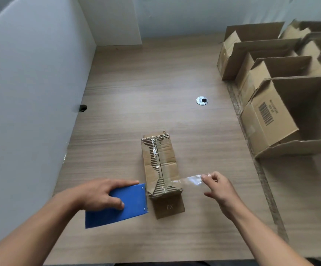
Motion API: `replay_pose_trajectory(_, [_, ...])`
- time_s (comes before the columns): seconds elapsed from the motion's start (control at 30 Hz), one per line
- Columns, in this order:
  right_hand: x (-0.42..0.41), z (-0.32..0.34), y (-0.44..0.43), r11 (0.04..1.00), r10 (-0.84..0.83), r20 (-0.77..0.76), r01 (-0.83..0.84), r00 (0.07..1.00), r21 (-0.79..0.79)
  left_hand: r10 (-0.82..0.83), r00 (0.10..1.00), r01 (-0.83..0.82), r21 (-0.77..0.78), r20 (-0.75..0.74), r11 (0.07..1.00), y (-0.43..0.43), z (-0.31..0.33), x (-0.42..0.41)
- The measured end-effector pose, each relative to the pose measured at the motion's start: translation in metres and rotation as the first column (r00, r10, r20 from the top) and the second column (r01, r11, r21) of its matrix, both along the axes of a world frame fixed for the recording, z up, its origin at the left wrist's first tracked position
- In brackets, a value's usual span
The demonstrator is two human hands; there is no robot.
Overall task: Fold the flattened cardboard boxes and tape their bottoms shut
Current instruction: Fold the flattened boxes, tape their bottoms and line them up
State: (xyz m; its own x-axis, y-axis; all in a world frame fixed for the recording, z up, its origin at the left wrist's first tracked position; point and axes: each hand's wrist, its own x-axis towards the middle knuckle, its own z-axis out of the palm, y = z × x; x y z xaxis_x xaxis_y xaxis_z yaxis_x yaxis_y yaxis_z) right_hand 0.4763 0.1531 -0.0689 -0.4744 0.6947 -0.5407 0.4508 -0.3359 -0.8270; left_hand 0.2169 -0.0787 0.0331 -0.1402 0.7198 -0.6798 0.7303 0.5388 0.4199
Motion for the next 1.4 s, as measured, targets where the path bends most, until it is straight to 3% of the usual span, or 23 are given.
replay_pose_trajectory(0.5, [0.002, -0.021, -0.016, 0.999, -0.006, 0.162, 0.000, 0.987, 0.036, 0.145, 0.988, -0.136, -0.149, 0.053, 0.979, 0.002, -0.009, -0.006])
replay_pose_trajectory(0.77, [-0.008, -0.035, -0.027, 0.967, 0.075, 0.390, -0.162, 0.918, 0.195, 0.094, 0.994, -0.103, -0.166, -0.058, 0.981, 0.011, -0.024, 0.005])
replay_pose_trajectory(0.97, [-0.016, -0.038, -0.030, 0.951, 0.164, 0.515, -0.273, 0.841, 0.144, 0.086, 0.993, -0.099, -0.177, -0.081, 0.979, 0.017, -0.031, 0.009])
replay_pose_trajectory(1.13, [-0.024, -0.033, -0.039, 0.915, 0.250, 0.571, -0.383, 0.782, 0.124, 0.095, 0.992, -0.111, -0.202, -0.088, 0.973, 0.024, -0.030, 0.011])
replay_pose_trajectory(1.4, [-0.024, -0.029, -0.041, 0.875, 0.239, 0.626, -0.444, 0.742, 0.193, 0.113, 0.990, -0.129, -0.219, -0.086, 0.967, 0.027, -0.031, 0.011])
